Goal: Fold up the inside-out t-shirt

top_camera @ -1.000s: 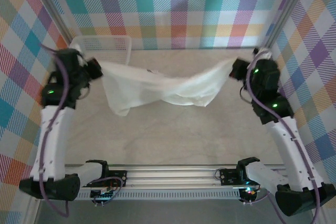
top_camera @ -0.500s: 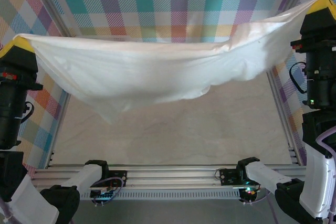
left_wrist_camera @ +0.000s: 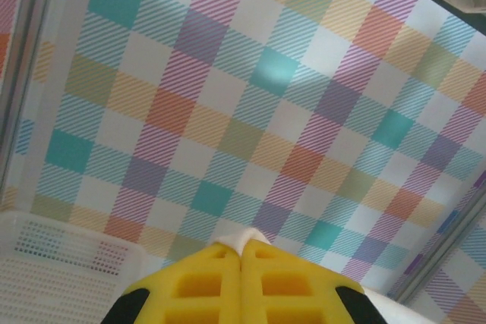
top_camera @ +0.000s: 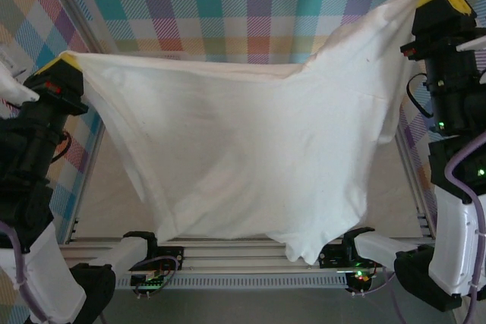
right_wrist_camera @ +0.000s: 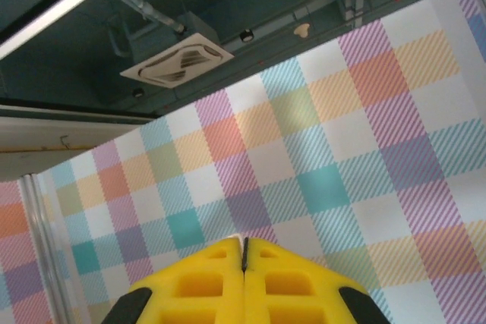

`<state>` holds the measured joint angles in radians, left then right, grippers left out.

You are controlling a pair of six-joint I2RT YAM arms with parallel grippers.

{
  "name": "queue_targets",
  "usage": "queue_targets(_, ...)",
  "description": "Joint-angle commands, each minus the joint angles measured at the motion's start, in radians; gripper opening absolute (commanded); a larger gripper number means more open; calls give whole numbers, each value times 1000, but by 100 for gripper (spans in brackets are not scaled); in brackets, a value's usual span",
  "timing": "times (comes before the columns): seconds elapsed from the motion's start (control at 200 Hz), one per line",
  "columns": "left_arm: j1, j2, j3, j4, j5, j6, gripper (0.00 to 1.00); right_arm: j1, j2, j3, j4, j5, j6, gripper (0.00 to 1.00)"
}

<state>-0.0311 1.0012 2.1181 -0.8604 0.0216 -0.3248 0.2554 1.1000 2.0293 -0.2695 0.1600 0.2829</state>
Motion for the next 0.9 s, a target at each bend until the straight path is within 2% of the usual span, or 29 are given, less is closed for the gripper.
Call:
queue_targets(0.0, 1, -122, -24, 125, -40, -24, 0, -4, -103, -8, 96, -16, 17, 0)
queue_targets(0.255, 2, -186, -79, 205, -15, -53, 0, -4, -177, -46, 105, -1, 26, 0)
queue_targets(0.47, 2, -41, -95, 205, 32, -37, 0, -4, -92, -59, 112, 52, -37, 0)
queue_targets(0.605, 2, 141, -101, 214, 76, -31, 0, -3, 58, -33, 119, 107, -141, 0)
queue_targets(0.735, 2, 311, -157, 283, 86, -33, 0, -6, 292, 25, 100, 198, -285, 0)
queue_targets(0.895, 2, 544, -297, 425, 53, -42, 0, -82, 586, 64, 88, 162, -224, 0)
